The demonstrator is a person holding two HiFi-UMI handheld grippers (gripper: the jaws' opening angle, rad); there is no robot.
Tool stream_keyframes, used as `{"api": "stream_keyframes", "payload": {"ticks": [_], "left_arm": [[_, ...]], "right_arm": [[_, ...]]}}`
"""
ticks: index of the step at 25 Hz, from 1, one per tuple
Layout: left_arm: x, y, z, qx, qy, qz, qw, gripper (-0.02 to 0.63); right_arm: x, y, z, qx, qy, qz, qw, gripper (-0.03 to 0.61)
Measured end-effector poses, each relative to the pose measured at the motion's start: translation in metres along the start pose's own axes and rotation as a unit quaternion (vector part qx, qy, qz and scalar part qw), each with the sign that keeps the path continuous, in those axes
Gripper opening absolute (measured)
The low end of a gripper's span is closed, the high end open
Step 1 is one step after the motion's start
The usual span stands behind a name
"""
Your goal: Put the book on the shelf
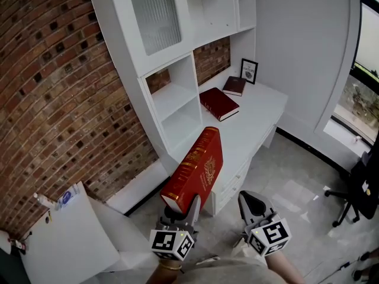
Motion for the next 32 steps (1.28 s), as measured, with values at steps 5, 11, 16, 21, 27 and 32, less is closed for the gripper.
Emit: {"api": "stream_keyframes", "payload": {"ticks": [5, 11, 16, 21, 27, 32], "left_arm": [[0.001, 0.001, 0.022, -0.007, 0.031, -0.001, 0.9995, 0.236], [0.000, 0.001, 0.050, -0.012, 0.063, 0.004, 0.9979, 0.236], [-0.007, 0.004, 0.074, -0.011, 0.091, 0.008, 0.9958, 0.236], [-0.015, 0.004, 0.092, -0.015, 0.120, 0.014, 0.9926, 0.236], [-0.025, 0.004, 0.110, -0.021, 0.161, 0.019, 0.9865, 0.236], [-0.032, 0.002, 0.126, -0.031, 0.195, 0.023, 0.9800, 0.236]], "right_arm": [[-0.026, 0.008, 0.025, -0.005, 0.026, 0.003, 1.000, 0.006], [-0.054, 0.016, 0.050, 0.008, 0.055, 0.004, 0.998, 0.006], [-0.085, 0.024, 0.069, -0.003, 0.080, 0.007, 0.997, 0.006], [-0.109, 0.033, 0.084, 0.000, 0.110, 0.009, 0.994, 0.006], [-0.131, 0.042, 0.096, 0.032, 0.148, 0.008, 0.989, 0.006], [-0.150, 0.044, 0.109, 0.033, 0.182, 0.005, 0.983, 0.006]]}}
Point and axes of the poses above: the fingertips, and each gripper's own axes: z forward along the fingers, x to its left, y out of its top, the point moved 5 cm from there along -z, backward along the fingers, and after that the axes turned 6 degrees about -x, right-handed, at the moved point
